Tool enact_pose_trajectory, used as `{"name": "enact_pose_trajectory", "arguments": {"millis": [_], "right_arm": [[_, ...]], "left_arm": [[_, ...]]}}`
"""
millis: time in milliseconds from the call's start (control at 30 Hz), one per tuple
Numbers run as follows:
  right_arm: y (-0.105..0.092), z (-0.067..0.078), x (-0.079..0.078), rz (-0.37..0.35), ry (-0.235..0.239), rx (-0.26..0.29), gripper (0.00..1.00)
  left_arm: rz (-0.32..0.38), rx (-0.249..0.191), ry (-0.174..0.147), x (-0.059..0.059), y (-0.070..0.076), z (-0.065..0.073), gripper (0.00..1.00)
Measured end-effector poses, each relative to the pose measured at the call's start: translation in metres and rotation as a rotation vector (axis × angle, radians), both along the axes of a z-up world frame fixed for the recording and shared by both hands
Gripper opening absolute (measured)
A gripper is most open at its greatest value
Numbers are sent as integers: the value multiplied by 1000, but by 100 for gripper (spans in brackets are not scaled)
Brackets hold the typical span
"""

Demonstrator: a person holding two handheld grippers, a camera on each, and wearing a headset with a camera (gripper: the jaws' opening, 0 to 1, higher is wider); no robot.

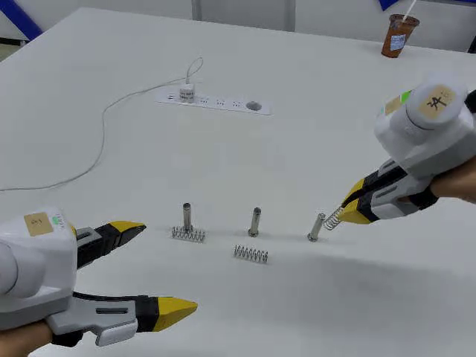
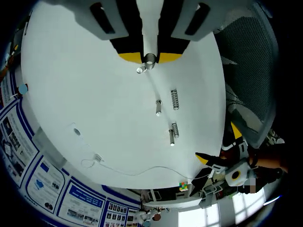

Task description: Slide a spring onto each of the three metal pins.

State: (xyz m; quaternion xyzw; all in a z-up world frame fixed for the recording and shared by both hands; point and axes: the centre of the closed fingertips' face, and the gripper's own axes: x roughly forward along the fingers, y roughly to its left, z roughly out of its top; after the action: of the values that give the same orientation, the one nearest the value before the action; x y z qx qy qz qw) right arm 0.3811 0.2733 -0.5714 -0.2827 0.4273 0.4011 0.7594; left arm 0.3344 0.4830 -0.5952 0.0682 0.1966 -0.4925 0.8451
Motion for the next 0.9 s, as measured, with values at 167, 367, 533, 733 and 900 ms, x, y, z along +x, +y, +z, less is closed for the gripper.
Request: {"name": "enact_pose_trajectory", "arguments": {"millis": [167, 367, 533, 733, 900], "right_arm": [[-1, 1, 11, 2, 0, -16, 12], [-1, -5, 19, 16, 25, -41, 12], [-1, -10, 22, 17, 48, -50, 12], [-2, -16, 21, 27, 67, -65, 12], [1, -20, 22, 30, 84, -69, 12]], "left_arm": [[4, 2, -1, 0, 1, 0, 83], [11, 3, 2, 0, 3, -2, 83], [19, 3, 3, 1, 5, -2, 83], [28, 4, 5, 2, 8, -3, 83], [31, 5, 6, 2, 9, -4, 83]]}}
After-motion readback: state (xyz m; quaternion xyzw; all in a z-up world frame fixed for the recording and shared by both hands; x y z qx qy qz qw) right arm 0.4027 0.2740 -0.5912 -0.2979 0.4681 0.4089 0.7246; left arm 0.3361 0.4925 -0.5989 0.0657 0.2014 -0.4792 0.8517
